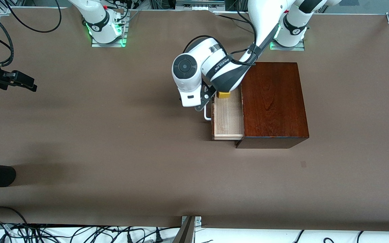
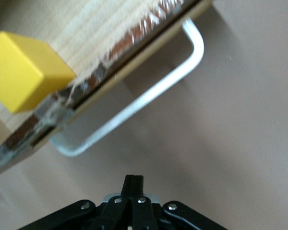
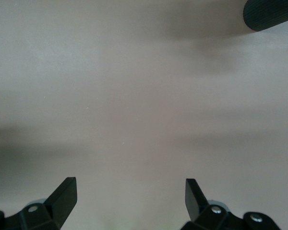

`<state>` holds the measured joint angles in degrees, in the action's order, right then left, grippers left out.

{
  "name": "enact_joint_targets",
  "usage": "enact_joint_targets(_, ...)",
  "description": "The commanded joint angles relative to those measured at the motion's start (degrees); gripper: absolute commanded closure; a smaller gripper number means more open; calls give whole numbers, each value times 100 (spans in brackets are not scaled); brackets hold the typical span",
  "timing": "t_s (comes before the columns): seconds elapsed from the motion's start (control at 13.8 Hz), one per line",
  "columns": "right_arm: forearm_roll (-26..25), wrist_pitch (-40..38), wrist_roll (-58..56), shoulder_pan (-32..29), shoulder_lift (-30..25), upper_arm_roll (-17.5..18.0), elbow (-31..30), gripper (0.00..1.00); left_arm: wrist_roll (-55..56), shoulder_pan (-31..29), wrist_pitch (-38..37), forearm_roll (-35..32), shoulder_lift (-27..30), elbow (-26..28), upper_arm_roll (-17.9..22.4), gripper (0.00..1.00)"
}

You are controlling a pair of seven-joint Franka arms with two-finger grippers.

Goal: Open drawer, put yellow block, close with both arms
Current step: 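Push the drawer front into the box with the left gripper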

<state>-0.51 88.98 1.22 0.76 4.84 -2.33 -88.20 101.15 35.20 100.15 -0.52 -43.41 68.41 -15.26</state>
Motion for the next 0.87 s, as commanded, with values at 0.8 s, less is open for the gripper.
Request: enact_joint_targets(0.8,-63,67,-17,-85,-53,92,13,0,695,75,-101,-255,-80,137,436,100)
